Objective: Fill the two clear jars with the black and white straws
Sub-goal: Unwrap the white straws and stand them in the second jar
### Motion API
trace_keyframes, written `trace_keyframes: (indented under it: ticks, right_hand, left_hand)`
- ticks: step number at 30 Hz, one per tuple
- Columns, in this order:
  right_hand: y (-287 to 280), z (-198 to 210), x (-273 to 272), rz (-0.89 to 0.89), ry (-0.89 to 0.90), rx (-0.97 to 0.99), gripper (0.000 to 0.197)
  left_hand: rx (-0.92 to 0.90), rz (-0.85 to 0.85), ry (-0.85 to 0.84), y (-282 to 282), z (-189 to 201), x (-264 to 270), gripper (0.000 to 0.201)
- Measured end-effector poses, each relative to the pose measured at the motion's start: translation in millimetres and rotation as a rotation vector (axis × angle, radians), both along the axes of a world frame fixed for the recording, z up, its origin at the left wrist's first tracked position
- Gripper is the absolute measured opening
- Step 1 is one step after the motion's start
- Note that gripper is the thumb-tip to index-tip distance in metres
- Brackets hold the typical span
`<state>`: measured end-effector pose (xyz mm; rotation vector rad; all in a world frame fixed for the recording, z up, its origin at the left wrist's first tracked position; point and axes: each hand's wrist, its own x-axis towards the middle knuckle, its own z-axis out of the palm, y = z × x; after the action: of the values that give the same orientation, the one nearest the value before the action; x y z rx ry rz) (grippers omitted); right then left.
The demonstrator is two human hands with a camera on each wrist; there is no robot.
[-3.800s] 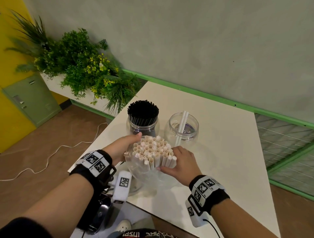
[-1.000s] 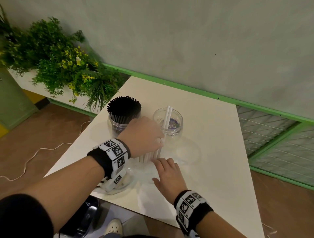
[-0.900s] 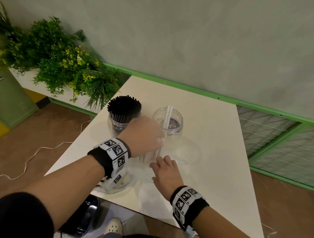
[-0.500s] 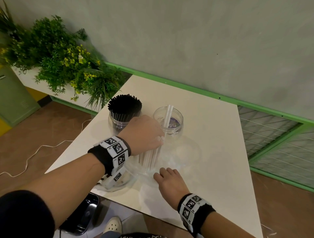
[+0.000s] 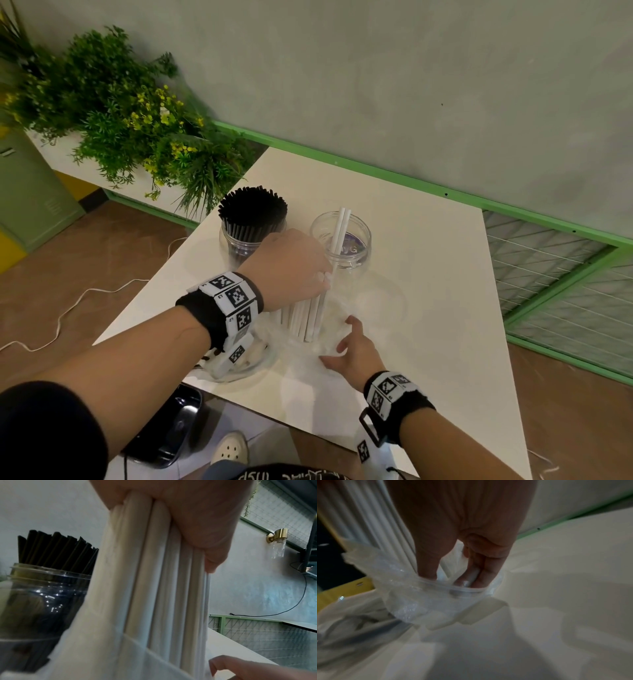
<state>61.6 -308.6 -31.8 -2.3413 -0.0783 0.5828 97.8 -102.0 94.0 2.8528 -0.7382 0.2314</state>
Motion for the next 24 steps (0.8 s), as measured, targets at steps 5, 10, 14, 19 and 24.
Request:
trace_keyframes:
  ticks: [5,10,14,19,24]
  right_hand:
    - [-0.3,2.1,8.9,-0.139,0.089,0.121,0.076]
    - [-4.9,13.4,-2.0,0.088,-0.695,-0.064,0.037]
    - [3.4,26.0,0.2,0.482,-0.694,-0.332,0.035]
    - [2.1,25.7,23.4,0.462,-0.191,-0.506,0.108]
    - [3.0,18.6,36.9,0.414,-0.037,-0.339,0.113]
  left_hand:
    - [0.007,0.003,0.011,0.9,-0.6,-0.9,0.027]
    - [0.008,0.000,0.017,-2.6,-0.7,-0.3,0.035]
    - [0.015,-0.006,0.018,-4.4,0.0,0.7,0.034]
    - [0.023,-0.023,0.027,-8.3,1.7,-0.3,0.036]
    - [0.014,-0.035,0.028,-9.1,0.8,-1.3,0.039]
